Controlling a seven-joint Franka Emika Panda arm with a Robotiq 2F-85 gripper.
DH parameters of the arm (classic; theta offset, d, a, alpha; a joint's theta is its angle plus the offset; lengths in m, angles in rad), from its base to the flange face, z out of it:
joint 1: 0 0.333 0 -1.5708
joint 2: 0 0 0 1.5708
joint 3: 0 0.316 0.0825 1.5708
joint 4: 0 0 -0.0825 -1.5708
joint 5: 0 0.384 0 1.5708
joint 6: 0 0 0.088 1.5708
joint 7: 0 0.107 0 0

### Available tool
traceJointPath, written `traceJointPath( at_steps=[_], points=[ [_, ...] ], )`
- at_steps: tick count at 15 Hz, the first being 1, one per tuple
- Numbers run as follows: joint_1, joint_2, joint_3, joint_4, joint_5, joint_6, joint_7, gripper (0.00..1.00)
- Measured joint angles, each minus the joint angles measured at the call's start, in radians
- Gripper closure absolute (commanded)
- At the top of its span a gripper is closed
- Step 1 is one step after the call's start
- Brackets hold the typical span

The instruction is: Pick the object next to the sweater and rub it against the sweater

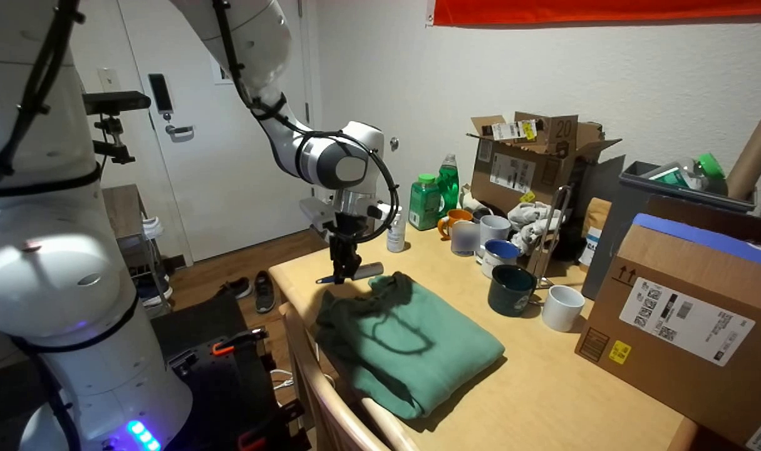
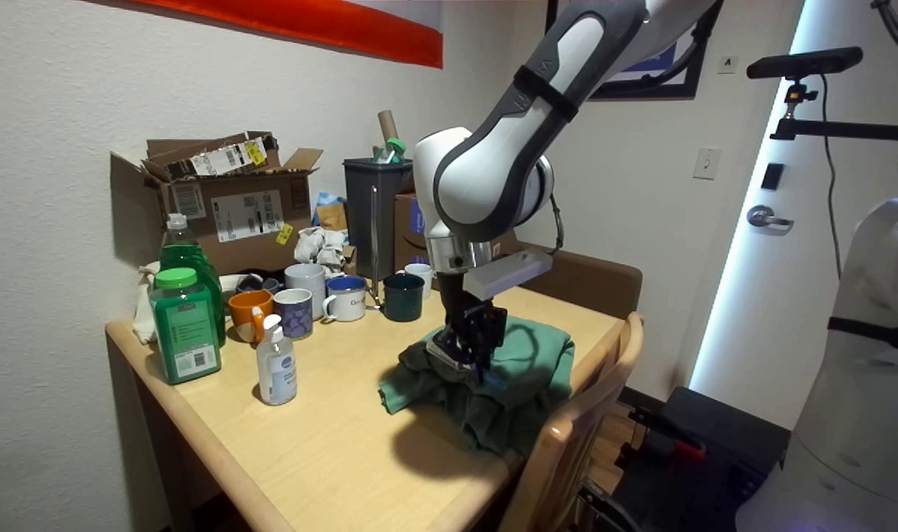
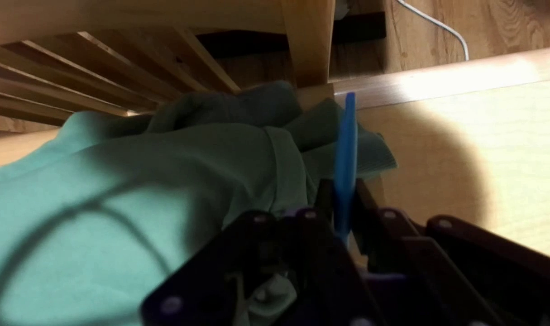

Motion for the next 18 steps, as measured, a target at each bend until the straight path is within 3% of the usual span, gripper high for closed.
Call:
traceJointPath(
  at_steps=[12,18],
  points=[
    [-0.020,0.016,-0.020,0.020,-0.108,-0.009,-0.020,0.97],
    [-0.068,0.112,-0.047,0.077,-0.100,0.025,-0.093,0.97]
  ],
)
